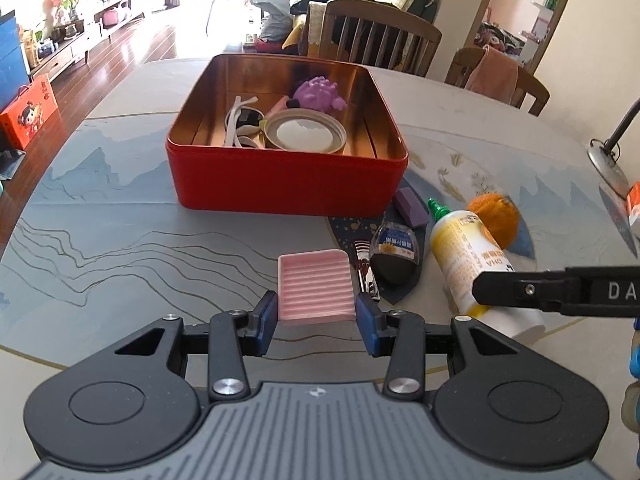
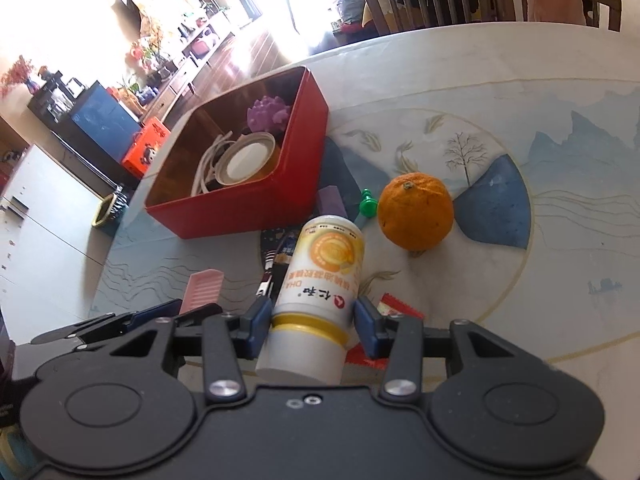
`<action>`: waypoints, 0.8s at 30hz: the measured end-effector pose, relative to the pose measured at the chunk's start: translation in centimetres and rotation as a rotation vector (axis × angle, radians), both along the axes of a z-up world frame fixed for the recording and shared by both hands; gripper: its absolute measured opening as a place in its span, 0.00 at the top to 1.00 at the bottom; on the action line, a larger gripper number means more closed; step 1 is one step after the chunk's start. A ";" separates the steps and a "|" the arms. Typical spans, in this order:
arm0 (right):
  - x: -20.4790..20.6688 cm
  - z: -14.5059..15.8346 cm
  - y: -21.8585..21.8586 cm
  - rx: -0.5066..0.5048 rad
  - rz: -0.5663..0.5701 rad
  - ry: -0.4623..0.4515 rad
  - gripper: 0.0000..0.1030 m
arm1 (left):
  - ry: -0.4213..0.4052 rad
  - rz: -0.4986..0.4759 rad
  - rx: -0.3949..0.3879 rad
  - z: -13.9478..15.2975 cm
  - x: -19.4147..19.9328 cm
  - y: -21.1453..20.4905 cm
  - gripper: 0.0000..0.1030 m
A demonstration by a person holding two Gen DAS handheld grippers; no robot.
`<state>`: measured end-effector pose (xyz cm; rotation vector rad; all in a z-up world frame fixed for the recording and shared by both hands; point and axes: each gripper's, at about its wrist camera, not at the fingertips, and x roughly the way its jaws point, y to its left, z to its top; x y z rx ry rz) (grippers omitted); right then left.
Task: Organize rigid objects
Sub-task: 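Carry the soap dish and white bottle into the red tin box and open both tools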
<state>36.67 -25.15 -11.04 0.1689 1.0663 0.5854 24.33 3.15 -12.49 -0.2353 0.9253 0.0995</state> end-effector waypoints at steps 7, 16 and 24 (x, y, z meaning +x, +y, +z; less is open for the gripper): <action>-0.9 2.4 0.0 0.018 0.043 -0.057 0.57 | -0.033 0.005 -0.007 2.5 -0.7 0.1 0.60; 0.2 6.3 1.4 0.026 0.084 -0.161 0.57 | -0.127 0.000 0.036 7.2 0.1 1.1 0.60; 2.6 8.5 3.7 0.022 0.095 -0.235 0.57 | -0.186 0.014 0.077 9.8 2.7 3.4 0.60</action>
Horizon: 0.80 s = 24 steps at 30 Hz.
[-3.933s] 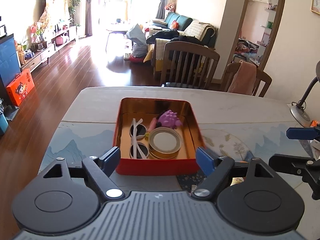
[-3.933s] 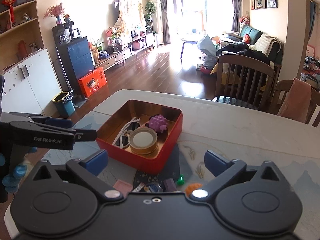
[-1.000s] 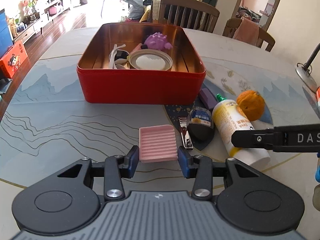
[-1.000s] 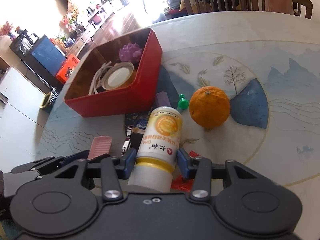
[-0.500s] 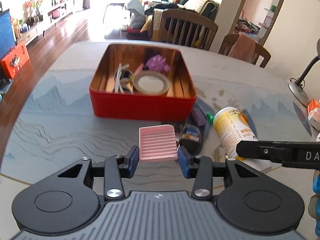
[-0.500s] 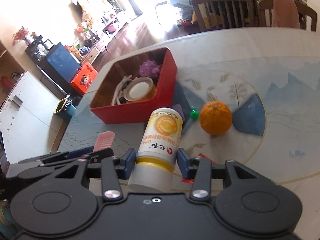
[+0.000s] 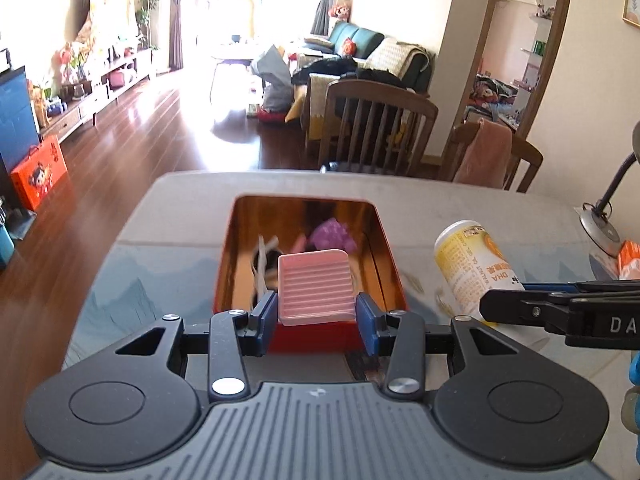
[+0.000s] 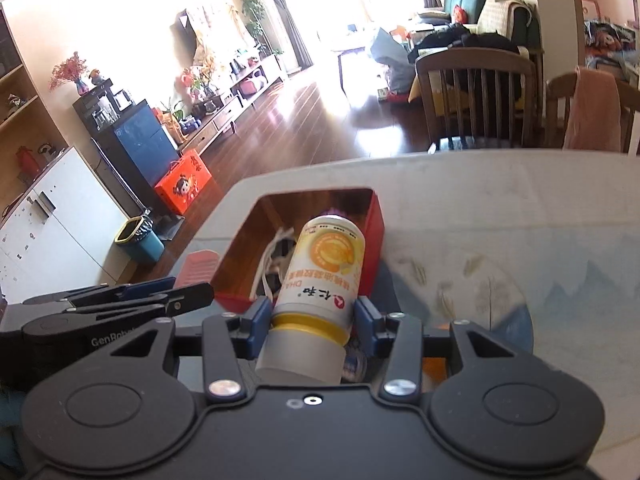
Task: Organize rigid objects
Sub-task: 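Carry the soap dish and white bottle into the red tin box and open both tools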
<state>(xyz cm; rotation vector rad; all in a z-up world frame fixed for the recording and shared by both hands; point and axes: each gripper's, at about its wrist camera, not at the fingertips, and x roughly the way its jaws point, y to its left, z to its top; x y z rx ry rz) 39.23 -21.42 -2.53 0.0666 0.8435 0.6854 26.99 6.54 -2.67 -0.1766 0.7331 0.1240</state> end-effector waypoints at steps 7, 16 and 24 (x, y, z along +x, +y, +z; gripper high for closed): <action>1.6 0.0 2.9 -0.037 0.020 -0.035 0.57 | -0.017 -0.001 0.030 0.9 3.1 2.3 0.60; 3.8 -1.5 6.4 -0.114 0.024 -0.060 0.57 | 0.031 -0.009 0.046 -1.0 7.7 4.5 0.60; 5.6 -4.1 8.9 -0.202 0.021 -0.040 0.57 | 0.074 -0.044 0.048 -3.7 11.4 5.5 0.60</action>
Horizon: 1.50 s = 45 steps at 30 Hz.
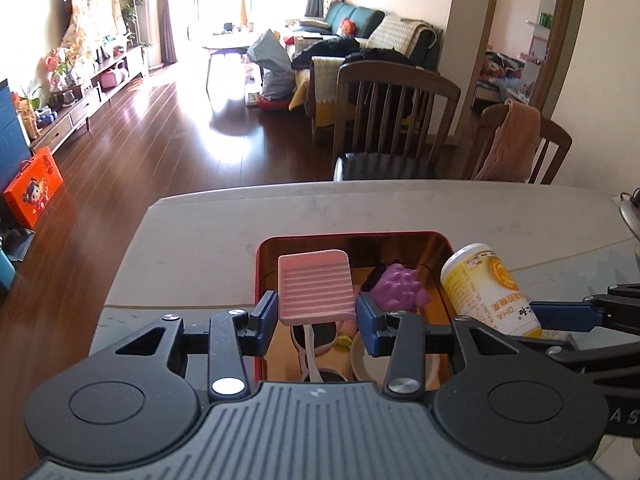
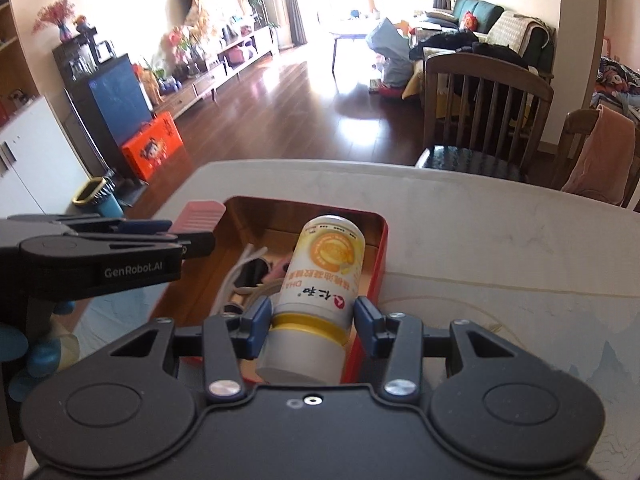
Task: Organize rigid objects
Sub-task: 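Carry the soap dish and white bottle into the red tin box and open both tools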
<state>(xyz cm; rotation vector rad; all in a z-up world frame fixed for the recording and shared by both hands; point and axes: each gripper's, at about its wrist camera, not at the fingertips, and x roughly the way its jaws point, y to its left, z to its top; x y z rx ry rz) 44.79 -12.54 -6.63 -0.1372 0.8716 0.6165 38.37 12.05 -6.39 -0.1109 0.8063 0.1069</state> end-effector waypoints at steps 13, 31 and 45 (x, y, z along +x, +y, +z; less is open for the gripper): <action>0.5 -2.5 2.2 -0.096 0.039 -0.024 0.57 | 0.065 -0.039 0.010 -3.7 4.2 0.1 0.59; 0.3 -3.3 3.0 -0.128 0.041 -0.021 0.56 | 0.163 -0.043 -0.013 -6.1 5.4 0.4 0.60; -0.1 -2.0 1.6 -0.088 0.038 -0.019 0.48 | 0.155 -0.014 -0.043 -4.9 3.9 0.4 0.58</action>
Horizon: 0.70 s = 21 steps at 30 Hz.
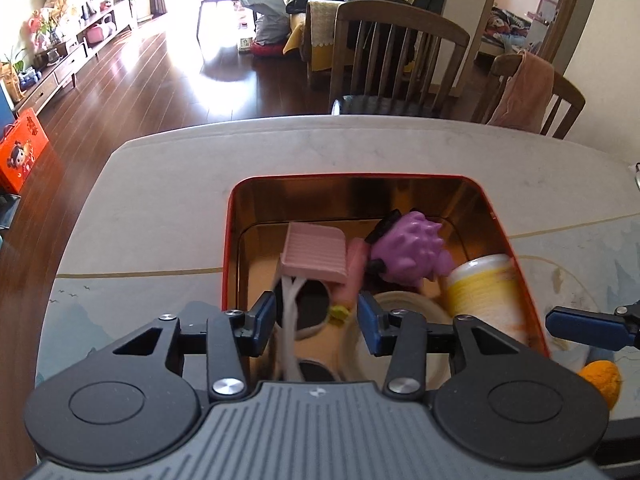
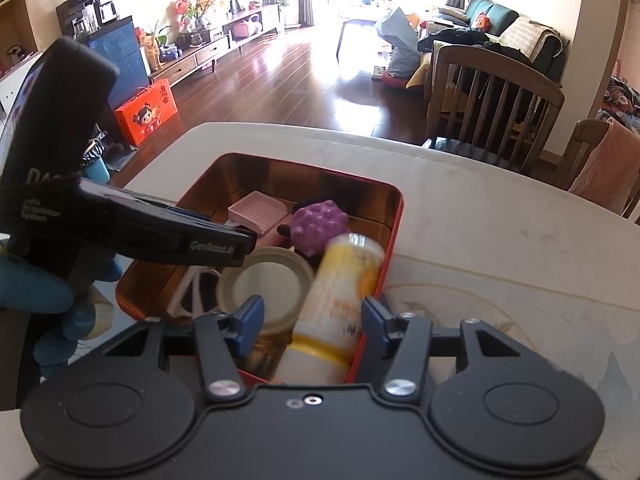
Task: Organize rigid objects
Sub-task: 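Carry the soap dish and white bottle into the red tin box and open both tools, then withdraw both tools from the box toward the nail clipper and red candy packet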
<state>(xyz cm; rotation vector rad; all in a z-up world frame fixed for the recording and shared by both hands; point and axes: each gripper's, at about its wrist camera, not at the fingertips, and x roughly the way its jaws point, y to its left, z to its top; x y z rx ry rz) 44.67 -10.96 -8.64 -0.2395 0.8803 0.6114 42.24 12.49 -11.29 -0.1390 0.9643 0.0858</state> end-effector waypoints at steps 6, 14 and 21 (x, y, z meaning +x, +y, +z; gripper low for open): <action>-0.7 1.2 -1.4 0.039 -0.005 0.011 0.45 | -0.038 -0.001 0.000 1.8 -2.1 -0.2 0.53; -2.7 3.2 -3.3 0.090 0.008 -0.002 0.38 | -0.090 0.007 0.008 4.6 -5.3 -1.0 0.47; -4.8 5.2 -5.7 0.130 0.019 -0.021 0.32 | -0.149 0.016 0.013 7.3 -8.7 -2.3 0.41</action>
